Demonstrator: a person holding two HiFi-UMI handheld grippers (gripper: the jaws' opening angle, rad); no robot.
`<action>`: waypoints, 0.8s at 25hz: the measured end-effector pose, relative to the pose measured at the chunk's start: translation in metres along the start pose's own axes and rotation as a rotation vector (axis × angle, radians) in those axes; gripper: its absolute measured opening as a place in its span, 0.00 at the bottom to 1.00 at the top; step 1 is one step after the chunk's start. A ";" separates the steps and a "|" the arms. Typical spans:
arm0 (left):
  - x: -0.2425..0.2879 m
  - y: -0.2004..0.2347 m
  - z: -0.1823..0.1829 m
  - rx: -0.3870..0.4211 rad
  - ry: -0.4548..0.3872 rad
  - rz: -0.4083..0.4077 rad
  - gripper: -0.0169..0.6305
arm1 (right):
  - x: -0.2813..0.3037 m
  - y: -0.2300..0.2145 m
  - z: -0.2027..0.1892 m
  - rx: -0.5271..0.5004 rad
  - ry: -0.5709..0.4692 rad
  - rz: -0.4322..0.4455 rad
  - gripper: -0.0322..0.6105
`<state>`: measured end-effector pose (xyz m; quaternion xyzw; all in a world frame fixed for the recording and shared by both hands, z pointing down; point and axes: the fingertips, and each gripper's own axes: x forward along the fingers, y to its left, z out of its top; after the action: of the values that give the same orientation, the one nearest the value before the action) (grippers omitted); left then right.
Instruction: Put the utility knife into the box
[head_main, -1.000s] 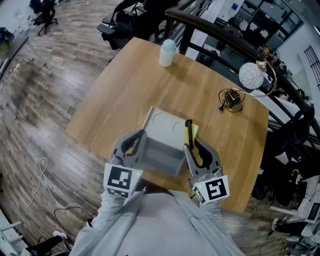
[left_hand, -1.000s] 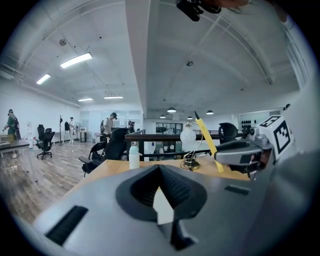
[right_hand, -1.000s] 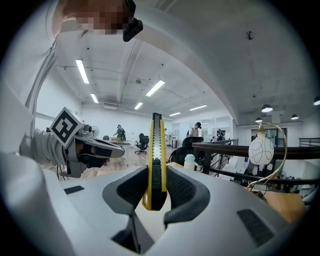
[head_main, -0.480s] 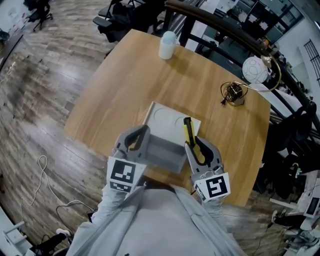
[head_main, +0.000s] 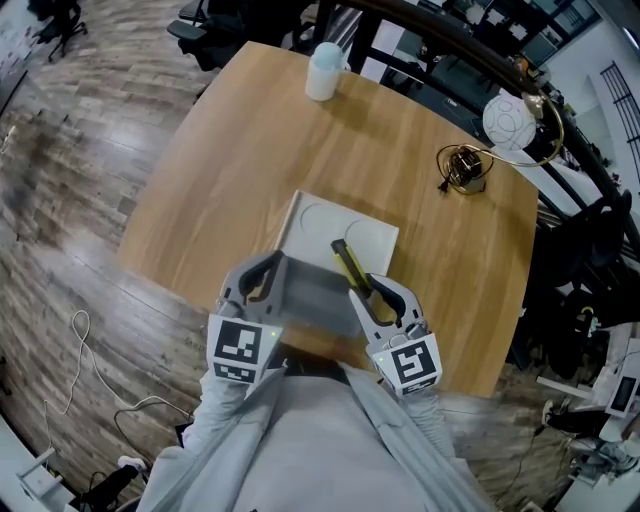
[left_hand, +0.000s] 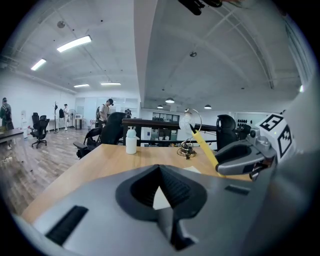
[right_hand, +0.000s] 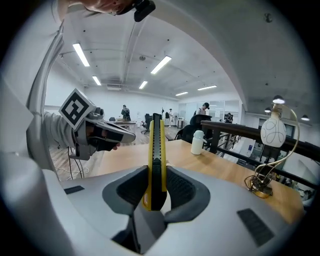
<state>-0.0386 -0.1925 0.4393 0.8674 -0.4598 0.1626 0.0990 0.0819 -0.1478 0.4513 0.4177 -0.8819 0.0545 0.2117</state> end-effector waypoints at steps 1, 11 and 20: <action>0.000 0.000 -0.002 -0.003 0.004 -0.002 0.06 | 0.002 0.003 -0.004 -0.003 0.017 0.010 0.24; -0.003 -0.002 -0.018 -0.015 0.027 -0.008 0.05 | 0.027 0.035 -0.053 -0.089 0.179 0.107 0.24; -0.003 0.001 -0.031 -0.035 0.045 0.004 0.05 | 0.054 0.054 -0.088 -0.202 0.331 0.183 0.24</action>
<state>-0.0472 -0.1808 0.4673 0.8606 -0.4622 0.1741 0.1239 0.0400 -0.1272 0.5580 0.2978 -0.8705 0.0528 0.3884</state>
